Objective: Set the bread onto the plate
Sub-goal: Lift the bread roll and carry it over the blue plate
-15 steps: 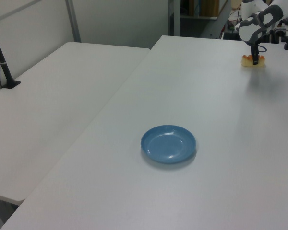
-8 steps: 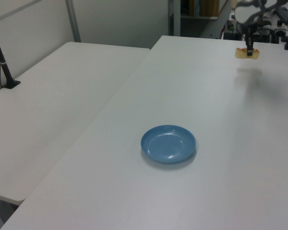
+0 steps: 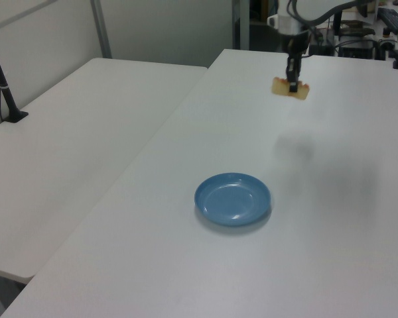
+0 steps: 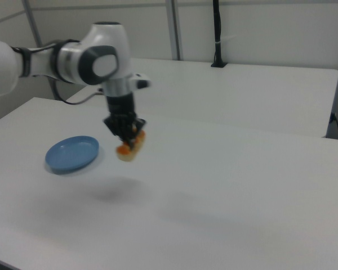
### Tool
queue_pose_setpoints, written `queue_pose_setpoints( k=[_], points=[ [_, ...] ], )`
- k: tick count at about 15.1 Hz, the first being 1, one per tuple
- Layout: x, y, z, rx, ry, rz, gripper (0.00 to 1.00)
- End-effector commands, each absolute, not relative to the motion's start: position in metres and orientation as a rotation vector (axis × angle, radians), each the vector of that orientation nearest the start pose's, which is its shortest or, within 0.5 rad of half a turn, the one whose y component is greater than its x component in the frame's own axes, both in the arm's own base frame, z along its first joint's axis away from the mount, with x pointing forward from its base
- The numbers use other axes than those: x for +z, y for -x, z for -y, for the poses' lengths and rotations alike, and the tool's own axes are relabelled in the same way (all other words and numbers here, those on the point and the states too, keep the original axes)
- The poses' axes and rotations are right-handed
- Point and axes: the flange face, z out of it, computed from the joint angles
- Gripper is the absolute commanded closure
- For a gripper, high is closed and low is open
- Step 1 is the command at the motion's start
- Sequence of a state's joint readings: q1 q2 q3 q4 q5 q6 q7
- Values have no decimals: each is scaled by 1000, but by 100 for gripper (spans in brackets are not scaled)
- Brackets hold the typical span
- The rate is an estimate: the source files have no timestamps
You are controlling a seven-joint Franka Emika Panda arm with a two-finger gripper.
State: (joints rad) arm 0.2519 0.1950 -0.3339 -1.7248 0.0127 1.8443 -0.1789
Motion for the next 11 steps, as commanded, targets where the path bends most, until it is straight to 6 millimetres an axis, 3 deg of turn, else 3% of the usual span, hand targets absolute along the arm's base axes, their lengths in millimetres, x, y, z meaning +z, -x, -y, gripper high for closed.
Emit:
queue_pose_setpoints(
  k=[1,5,7,11],
  points=[
    [474,-610,-77,132,3179,96,92],
    [448,-616,-176,139,3199,-9,91],
    [423,-625,-203,96,3214,-98,88],
    [371,-635,-256,-4,3242,-107,81]
  ],
)
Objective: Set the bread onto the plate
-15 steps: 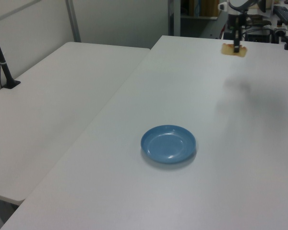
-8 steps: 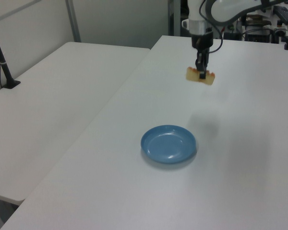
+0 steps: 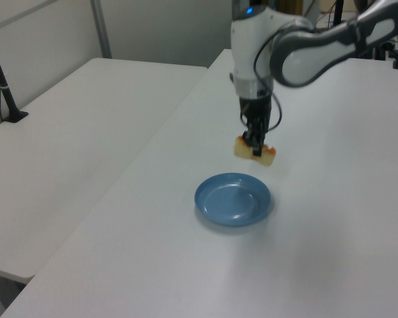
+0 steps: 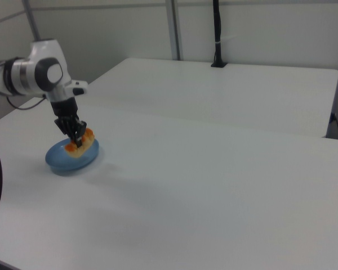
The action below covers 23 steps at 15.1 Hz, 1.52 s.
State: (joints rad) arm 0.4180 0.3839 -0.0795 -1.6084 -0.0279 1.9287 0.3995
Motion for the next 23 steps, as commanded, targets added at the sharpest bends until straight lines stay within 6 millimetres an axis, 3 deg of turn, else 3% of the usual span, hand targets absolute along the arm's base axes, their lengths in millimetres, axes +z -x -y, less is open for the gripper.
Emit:
queue_pose_setpoints(
  k=[1,6,7,8,9,13,15,16,18,20,23],
  points=[
    [363,-640,-260,-8,3242,-115,77],
    [364,-645,-275,-54,3210,-152,75],
    [362,-642,-284,-51,3206,-134,54],
    [357,-641,-286,-41,3210,-133,21],
    [348,-639,-289,-26,3223,-111,0],
    [343,-630,-302,-24,3266,-40,0],
    [366,-627,-297,-21,3263,-53,0],
    [389,-623,-290,-11,3259,-68,0],
    [441,-616,-247,32,3253,-133,0],
    [490,-603,-198,93,3260,-110,0],
    [550,-582,-115,198,3245,69,0]
  ],
)
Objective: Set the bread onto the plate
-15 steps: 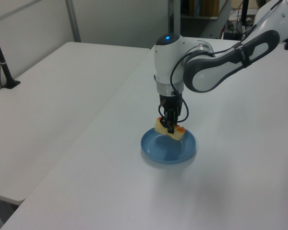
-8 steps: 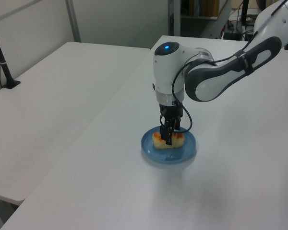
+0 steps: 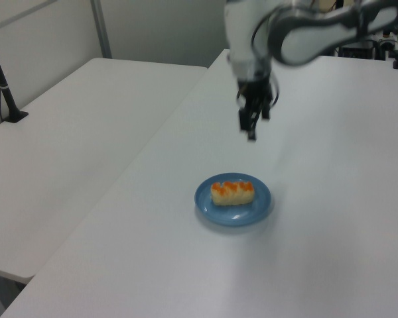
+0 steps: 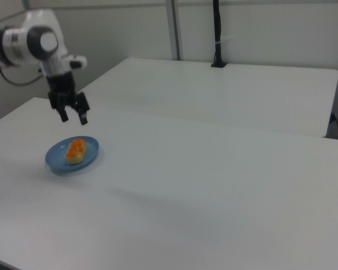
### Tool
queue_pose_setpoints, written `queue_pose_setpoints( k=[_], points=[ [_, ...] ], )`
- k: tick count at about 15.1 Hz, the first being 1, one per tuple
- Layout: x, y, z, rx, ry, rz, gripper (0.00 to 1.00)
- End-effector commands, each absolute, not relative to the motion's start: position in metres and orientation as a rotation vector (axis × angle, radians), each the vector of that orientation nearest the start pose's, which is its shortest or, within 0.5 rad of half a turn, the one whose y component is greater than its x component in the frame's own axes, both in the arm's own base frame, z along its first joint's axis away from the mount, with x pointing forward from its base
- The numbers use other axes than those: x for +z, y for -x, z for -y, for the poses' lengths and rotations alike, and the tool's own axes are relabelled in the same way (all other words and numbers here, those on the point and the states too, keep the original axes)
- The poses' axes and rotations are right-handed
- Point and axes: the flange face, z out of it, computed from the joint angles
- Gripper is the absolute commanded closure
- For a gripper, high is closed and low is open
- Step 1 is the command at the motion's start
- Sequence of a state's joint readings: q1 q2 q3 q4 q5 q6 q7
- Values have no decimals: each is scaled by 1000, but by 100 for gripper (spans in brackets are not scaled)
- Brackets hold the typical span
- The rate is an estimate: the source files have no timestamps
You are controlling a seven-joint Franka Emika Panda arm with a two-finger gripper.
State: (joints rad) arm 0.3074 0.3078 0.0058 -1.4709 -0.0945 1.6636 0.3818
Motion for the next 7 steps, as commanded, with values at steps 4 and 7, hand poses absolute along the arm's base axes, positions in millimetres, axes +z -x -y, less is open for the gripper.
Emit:
queue_pose_setpoints(
  k=[4,7],
  points=[
    [586,-571,-31,173,3233,0,0],
    [588,-571,0,162,3231,-42,0]
  ],
)
